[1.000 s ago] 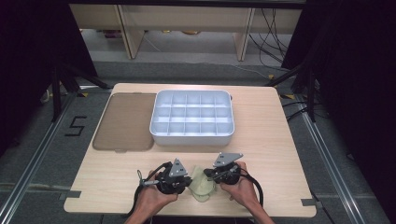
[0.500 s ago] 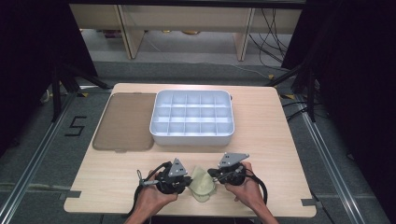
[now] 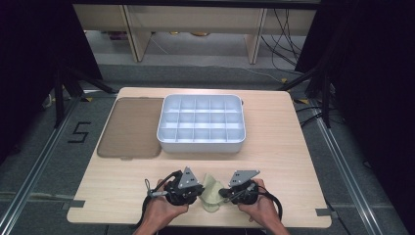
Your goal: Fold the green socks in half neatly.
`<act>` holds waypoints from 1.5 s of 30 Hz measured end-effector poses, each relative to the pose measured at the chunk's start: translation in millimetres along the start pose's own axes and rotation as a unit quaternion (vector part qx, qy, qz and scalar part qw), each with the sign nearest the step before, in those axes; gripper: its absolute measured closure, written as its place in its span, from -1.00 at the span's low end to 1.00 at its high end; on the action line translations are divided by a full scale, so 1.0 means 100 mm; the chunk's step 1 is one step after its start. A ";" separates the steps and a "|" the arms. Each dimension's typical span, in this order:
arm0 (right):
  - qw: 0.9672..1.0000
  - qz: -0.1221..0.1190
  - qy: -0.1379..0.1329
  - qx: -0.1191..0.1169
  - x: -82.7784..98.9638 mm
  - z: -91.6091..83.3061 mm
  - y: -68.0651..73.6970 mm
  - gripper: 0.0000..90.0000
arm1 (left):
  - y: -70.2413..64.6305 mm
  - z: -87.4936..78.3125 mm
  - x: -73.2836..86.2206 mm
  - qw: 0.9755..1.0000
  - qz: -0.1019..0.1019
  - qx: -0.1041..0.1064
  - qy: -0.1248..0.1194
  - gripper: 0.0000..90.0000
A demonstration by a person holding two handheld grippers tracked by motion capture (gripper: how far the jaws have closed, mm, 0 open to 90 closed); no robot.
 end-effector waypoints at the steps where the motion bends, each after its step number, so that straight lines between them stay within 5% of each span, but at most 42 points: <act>1: 1.000 -0.001 0.000 -0.002 0.00 0.00 0.00 0.98 | -0.04 0.01 -0.02 1.000 0.002 0.007 -0.007 0.89; 11: 1.000 0.017 -0.007 -0.008 0.03 -0.01 -0.02 0.98 | -0.31 0.14 -0.12 0.999 0.033 0.029 -0.010 0.90; 14: 1.000 0.018 -0.015 -0.015 0.04 -0.01 -0.06 0.95 | -0.39 0.24 -0.09 0.998 0.055 0.041 0.003 0.90; 18: 0.999 0.043 -0.021 -0.002 0.04 -0.10 -0.11 0.95 | -0.44 0.35 -0.01 0.997 0.060 0.046 0.017 0.90; 20: 0.999 0.038 -0.026 0.004 0.04 -0.12 -0.14 0.95 | -0.46 0.37 0.01 0.997 0.050 0.048 0.019 0.90; 22: 0.998 0.036 -0.048 0.015 0.00 -0.23 -0.21 0.96 | -0.46 0.40 0.01 0.996 0.069 0.050 0.025 0.90; 31: 0.997 0.034 -0.075 0.010 -0.11 -0.39 -0.16 0.96 | -0.49 0.44 0.02 0.997 0.057 0.050 0.028 0.89; 32: 0.996 0.017 -0.086 0.007 -0.15 -0.37 -0.13 0.96 | -0.50 0.45 0.02 0.997 0.052 0.053 0.022 0.89; 42: 0.998 -0.003 -0.059 -0.020 -0.21 -0.18 -0.02 0.96 | -0.51 0.46 0.03 0.997 0.051 0.053 0.021 0.88; 45: 1.000 0.009 -0.026 -0.010 -0.13 -0.12 -0.06 0.98 | -0.51 0.46 0.04 0.997 0.048 0.051 0.021 0.86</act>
Point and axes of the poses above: each handheld gripper's, and its own axes: z roughly forward along the jaws, x roughly out of its underside, y roughly to its left, the point moved 3 cm from there along z, roughly forward along the jaws, and after that the axes turned 1 degree about -x, right-handed, at the moved point
